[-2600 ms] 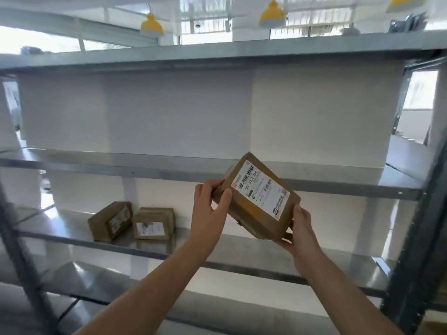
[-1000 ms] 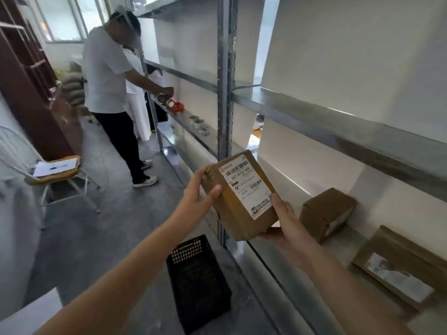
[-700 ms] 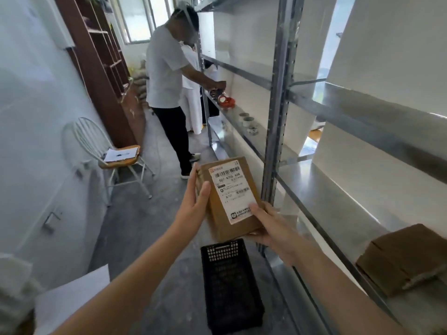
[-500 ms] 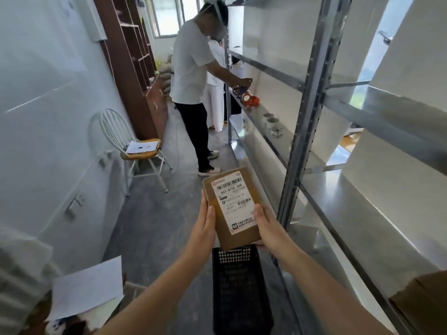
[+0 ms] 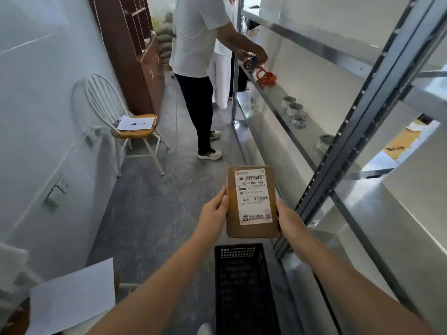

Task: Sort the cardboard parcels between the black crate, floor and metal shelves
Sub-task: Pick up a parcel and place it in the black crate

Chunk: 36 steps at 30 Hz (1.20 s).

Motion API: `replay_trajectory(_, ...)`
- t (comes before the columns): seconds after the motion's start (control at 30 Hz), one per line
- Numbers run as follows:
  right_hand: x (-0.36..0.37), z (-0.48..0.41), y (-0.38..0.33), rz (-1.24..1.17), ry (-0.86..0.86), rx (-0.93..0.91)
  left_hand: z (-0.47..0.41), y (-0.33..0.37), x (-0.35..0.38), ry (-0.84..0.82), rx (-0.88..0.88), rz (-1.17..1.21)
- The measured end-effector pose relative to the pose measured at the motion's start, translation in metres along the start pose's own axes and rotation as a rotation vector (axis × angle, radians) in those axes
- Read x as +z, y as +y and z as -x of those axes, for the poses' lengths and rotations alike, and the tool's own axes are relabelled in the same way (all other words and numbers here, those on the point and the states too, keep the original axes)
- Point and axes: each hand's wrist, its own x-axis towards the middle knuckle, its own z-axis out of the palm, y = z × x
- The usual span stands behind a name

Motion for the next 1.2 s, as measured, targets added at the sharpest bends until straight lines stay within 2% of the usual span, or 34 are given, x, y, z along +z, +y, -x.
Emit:
replay_trajectory(0.23,0.032,-0.091,-0.024,-0.048,0.026,-0.062,-0.082,-0.004,-0.034,-0.006,-0.026,0.037)
replay_trajectory(0.43,0.059,-0.144,0.006,-0.053,0.003,0.043,-0.108,-0.044,-0.045,0.003,-0.192,0.003)
replay_trajectory(0.63,0.071,-0.175,0.048,-0.108,-0.051,0.256,-0.128,-0.094,-0.039,0.052,-0.307,-0.079)
replay_trajectory(0.93,0.097,-0.238,0.197,-0.195,-0.210,0.551,-0.157,-0.252,0.001,0.169,-0.477,-0.344)
replay_trajectory(1.07,0.102,-0.272,0.291,-0.248,-0.268,0.590,-0.167,-0.348,0.027,0.127,-0.576,-0.372)
replay_trajectory(1.2,0.113,-0.305,0.390,-0.240,-0.190,0.655,-0.170,-0.440,0.041,0.023,-0.628,-0.382)
